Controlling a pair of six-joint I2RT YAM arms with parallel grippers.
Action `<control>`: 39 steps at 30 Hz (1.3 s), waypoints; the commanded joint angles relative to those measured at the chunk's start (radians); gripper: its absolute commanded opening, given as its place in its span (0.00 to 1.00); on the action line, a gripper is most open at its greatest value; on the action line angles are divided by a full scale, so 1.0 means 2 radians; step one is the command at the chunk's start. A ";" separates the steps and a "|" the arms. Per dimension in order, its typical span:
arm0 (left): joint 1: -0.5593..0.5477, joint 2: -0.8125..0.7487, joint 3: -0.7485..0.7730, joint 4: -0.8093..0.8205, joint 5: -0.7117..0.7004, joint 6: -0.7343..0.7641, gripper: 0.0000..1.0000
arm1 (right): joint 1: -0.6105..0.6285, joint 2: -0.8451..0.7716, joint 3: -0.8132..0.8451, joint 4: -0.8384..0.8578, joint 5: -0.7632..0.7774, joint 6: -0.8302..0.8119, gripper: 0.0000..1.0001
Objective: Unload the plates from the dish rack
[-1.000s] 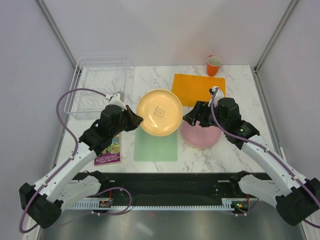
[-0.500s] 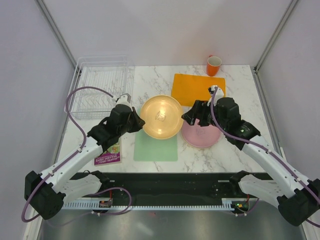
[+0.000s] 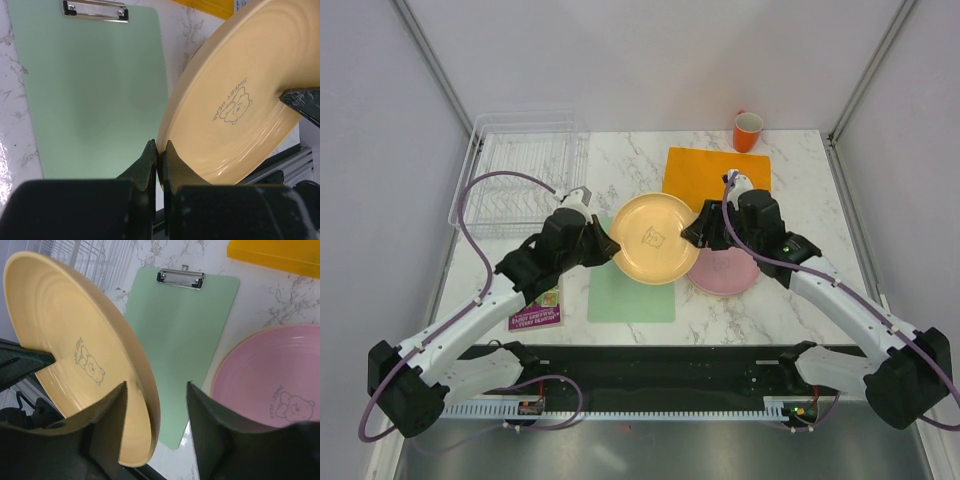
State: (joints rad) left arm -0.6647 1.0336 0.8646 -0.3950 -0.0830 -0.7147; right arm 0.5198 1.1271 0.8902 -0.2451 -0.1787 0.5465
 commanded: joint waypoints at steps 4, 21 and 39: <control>-0.008 -0.009 0.004 0.049 0.037 -0.021 0.02 | 0.001 0.007 -0.006 0.037 -0.017 -0.002 0.10; -0.008 -0.077 -0.020 -0.050 -0.164 0.079 1.00 | -0.139 -0.056 0.007 -0.152 0.097 -0.042 0.00; -0.008 -0.152 -0.057 -0.053 -0.212 0.129 1.00 | -0.222 -0.020 -0.066 -0.151 0.014 -0.055 0.05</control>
State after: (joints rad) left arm -0.6765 0.7433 0.7464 -0.5037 -0.4622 -0.5110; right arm 0.0860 1.0798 0.7761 -0.5766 -0.1139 0.4431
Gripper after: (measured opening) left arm 0.995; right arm 0.058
